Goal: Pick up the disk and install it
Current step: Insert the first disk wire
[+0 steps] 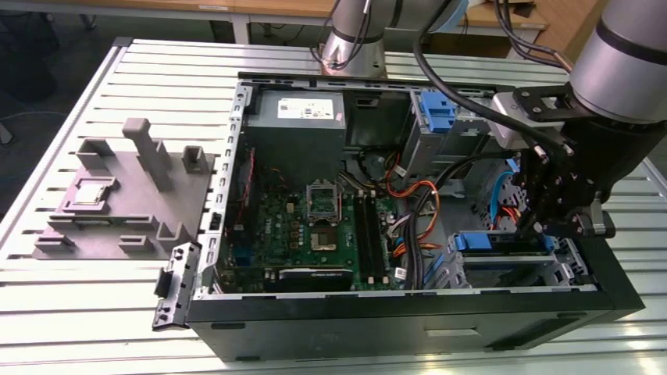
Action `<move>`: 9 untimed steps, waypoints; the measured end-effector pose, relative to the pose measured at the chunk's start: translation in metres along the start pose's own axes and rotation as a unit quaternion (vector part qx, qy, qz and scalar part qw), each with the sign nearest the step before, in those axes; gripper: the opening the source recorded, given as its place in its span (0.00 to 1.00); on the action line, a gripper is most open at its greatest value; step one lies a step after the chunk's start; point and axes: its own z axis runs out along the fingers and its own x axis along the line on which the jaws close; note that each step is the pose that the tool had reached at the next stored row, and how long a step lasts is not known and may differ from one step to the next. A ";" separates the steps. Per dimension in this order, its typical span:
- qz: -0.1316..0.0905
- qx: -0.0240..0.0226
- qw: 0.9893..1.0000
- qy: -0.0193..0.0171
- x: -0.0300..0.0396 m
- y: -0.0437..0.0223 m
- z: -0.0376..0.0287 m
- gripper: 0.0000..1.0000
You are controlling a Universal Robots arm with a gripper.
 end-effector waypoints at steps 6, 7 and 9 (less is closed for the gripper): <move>0.000 0.001 1.000 0.000 0.0000 0.0003 0.0019 0.16; 0.000 0.001 1.000 0.000 0.0000 0.0003 0.0020 0.16; 0.000 0.001 1.000 0.000 -0.0001 0.0003 0.0021 0.16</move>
